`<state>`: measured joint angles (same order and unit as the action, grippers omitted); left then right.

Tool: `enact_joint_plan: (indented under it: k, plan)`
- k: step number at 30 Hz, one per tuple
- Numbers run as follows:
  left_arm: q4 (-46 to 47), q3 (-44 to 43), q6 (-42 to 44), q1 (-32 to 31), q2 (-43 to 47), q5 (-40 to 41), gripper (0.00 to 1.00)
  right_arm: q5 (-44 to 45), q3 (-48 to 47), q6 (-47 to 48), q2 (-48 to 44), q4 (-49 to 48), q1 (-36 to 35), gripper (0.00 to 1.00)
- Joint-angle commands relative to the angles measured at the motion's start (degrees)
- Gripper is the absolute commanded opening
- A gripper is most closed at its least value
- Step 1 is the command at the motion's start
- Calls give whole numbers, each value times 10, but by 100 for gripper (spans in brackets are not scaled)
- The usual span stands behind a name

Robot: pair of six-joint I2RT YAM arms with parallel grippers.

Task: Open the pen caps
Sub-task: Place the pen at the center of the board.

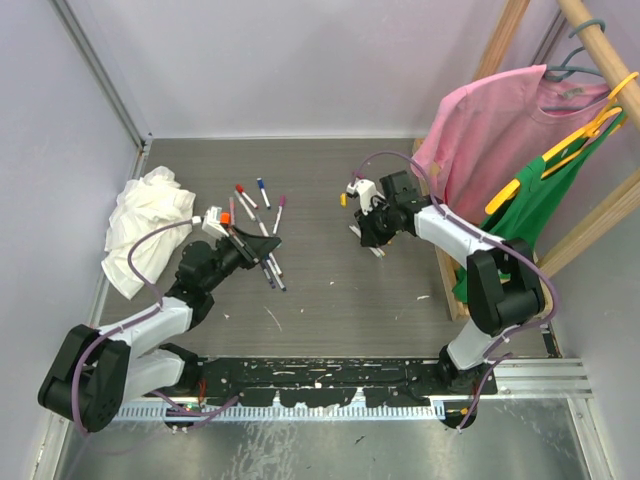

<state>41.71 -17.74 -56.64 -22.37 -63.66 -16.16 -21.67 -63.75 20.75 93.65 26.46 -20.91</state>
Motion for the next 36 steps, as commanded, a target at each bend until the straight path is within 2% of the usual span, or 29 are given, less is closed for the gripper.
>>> enact_joint_plan:
  k: [1,20,29,36]
  plan:
    - [23,10,-7,2,11,-10,0,33,-3,2,10,-28,1,9]
    - [29,27,-16,2,16,-5,0,60,-36,-22,97,-28,-19,12]
    - [43,29,-22,-3,-1,-5,0,127,-57,-34,126,-40,-41,19]
    - [55,24,-26,-14,-19,-6,0,137,-63,-38,143,-44,-44,25]
